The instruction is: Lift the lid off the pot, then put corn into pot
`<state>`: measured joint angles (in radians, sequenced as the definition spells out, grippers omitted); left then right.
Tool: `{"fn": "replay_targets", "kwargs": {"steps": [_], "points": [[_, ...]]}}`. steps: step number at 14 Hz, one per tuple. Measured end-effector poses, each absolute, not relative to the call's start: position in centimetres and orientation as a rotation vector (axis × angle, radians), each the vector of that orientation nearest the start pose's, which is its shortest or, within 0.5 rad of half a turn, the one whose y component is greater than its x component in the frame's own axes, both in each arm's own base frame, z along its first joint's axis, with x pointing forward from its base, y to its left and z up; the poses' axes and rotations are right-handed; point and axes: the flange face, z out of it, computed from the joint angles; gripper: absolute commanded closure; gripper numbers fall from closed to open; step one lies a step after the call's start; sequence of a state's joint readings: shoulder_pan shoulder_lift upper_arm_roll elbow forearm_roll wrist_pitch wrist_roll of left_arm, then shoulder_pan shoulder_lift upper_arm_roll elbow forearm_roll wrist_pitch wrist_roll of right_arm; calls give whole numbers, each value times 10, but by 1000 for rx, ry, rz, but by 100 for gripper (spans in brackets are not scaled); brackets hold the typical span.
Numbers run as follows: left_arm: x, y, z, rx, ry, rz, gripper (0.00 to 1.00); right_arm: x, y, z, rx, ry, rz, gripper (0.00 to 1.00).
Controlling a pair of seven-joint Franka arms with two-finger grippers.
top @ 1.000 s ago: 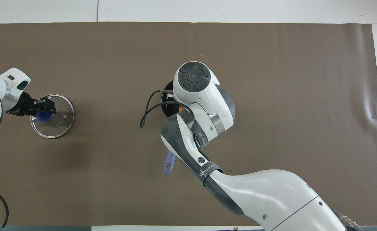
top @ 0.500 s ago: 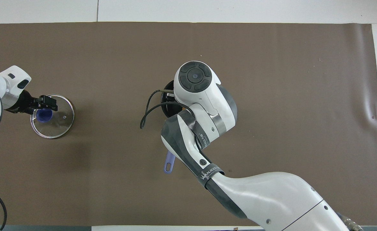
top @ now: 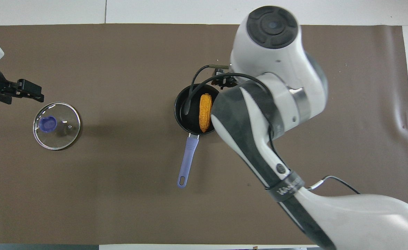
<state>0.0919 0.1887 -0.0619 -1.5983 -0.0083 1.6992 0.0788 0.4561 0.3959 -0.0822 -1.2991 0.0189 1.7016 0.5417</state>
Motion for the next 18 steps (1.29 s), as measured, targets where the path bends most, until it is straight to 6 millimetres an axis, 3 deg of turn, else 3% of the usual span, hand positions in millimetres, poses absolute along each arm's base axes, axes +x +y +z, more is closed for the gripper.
{"fn": "replay_targets", "kwargs": {"steps": [3, 5, 6, 9, 12, 15, 18], "points": [[594, 3, 547, -3157, 100, 137, 0, 625, 119, 575, -3152, 186, 76, 0], [575, 2, 573, -3152, 101, 152, 0, 614, 57, 595, -3146, 144, 122, 0], [567, 2, 583, -3151, 99, 153, 0, 606, 37, 603, -3143, 116, 134, 0], [549, 4, 588, -3146, 92, 177, 0, 573, 0, 618, -3171, 29, 144, 0], [546, 3, 580, -3145, 95, 198, 0, 546, -25, 610, -3177, -58, 161, 0], [546, -10, 590, -3143, 133, 180, 0, 535, -34, 597, -3153, -39, 155, 0], [544, -22, 603, -3140, 165, 157, 0, 534, -47, 600, -3112, 9, 128, 0]]}}
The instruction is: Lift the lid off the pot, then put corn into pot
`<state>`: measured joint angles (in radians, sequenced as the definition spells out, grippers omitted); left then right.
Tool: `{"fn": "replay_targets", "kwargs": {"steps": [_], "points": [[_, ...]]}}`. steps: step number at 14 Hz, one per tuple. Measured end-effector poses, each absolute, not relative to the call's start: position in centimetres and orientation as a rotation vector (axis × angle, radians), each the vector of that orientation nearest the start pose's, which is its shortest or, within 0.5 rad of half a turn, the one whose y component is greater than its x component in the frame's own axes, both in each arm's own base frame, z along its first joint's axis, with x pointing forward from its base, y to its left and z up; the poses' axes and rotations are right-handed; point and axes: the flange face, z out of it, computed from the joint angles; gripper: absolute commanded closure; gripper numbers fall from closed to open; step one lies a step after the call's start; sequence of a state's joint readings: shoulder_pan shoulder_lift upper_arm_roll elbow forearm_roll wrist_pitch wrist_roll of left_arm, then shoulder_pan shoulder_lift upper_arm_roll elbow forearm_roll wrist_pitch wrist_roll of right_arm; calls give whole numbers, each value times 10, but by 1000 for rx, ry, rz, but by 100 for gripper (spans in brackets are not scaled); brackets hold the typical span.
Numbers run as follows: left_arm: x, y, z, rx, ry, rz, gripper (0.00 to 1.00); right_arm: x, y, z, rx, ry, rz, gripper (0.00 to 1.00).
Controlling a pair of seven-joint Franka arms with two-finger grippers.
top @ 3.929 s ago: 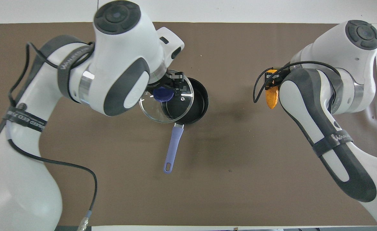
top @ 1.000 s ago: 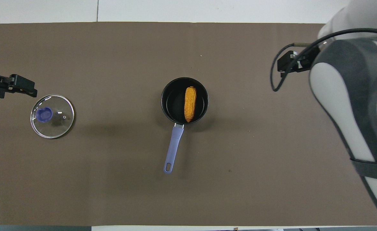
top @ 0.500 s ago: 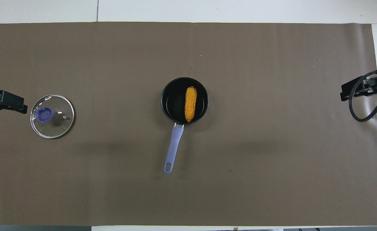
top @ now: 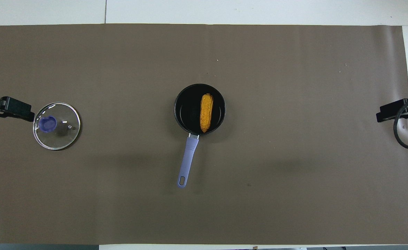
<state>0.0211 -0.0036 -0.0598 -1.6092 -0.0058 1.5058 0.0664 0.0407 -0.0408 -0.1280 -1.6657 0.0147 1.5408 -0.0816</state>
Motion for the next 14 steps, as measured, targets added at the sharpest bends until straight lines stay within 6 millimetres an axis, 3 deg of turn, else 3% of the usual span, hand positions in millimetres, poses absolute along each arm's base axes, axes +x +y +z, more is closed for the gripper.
{"fn": "replay_targets", "kwargs": {"steps": [7, 14], "points": [[544, -30, 603, -3138, 188, 156, 0, 542, -38, 611, -3183, -39, 81, 0], [544, -27, 603, -3139, 181, 156, 0, 547, -49, 600, -3162, 0, 119, 0]]}}
